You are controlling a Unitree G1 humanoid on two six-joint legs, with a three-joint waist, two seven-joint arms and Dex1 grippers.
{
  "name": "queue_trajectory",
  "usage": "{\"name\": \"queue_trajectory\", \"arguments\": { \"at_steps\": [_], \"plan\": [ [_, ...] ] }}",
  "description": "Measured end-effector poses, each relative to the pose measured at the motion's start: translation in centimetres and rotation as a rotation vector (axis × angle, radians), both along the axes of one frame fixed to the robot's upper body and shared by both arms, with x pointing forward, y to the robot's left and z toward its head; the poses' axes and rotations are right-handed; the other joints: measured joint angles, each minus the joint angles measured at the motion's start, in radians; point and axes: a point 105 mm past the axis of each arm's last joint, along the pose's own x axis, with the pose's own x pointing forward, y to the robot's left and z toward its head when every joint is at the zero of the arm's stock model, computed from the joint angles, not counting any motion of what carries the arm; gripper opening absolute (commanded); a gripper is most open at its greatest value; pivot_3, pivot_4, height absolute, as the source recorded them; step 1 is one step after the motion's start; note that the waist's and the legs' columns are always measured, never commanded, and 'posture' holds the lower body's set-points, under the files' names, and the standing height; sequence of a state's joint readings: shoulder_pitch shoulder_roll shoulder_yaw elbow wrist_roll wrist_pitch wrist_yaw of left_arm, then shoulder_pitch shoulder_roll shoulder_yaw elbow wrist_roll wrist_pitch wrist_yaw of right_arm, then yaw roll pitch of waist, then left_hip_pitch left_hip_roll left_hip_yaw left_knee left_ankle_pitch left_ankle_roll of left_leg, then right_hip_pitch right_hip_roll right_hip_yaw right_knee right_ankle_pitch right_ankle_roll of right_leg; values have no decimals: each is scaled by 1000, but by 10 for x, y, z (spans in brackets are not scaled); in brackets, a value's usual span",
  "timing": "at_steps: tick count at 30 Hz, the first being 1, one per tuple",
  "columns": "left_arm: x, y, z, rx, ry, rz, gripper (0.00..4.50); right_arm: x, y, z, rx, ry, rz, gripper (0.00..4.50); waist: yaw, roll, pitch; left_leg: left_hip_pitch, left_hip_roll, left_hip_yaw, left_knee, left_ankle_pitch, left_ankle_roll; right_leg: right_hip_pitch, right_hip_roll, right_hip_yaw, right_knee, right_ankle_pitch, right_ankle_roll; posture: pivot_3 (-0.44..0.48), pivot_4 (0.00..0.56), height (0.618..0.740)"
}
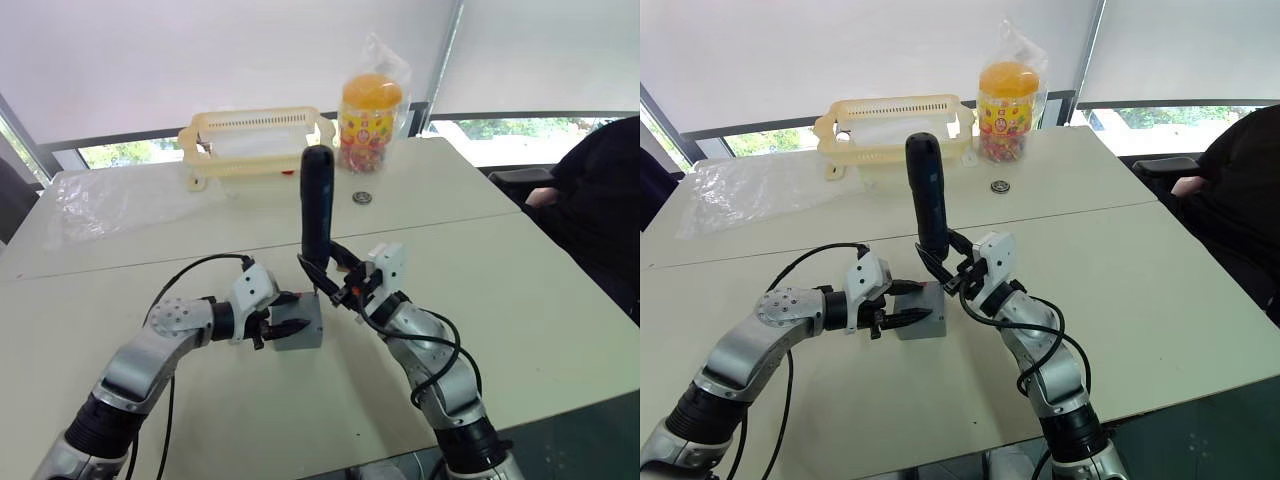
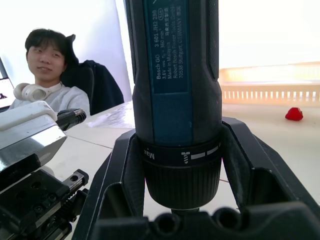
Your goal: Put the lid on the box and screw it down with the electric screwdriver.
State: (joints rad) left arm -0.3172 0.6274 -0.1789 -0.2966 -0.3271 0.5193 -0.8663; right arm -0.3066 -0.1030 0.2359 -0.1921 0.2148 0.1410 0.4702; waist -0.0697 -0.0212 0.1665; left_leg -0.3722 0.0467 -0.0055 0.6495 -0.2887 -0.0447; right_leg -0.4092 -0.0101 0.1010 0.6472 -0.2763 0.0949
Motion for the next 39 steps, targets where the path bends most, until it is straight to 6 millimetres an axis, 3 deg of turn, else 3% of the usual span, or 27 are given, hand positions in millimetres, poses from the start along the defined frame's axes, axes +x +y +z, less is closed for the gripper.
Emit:
{"name": "queue_trajectory", "arguments": {
  "at_steps": [39],
  "plan": [
    [0,1,-4,15,-2,16,2569,3,1,-13,-53,-24,4,1766,1,-1,-13,2,0,0,0,0,0,2,0,0,0,-1,-2,0,150,740]
  ]
}}
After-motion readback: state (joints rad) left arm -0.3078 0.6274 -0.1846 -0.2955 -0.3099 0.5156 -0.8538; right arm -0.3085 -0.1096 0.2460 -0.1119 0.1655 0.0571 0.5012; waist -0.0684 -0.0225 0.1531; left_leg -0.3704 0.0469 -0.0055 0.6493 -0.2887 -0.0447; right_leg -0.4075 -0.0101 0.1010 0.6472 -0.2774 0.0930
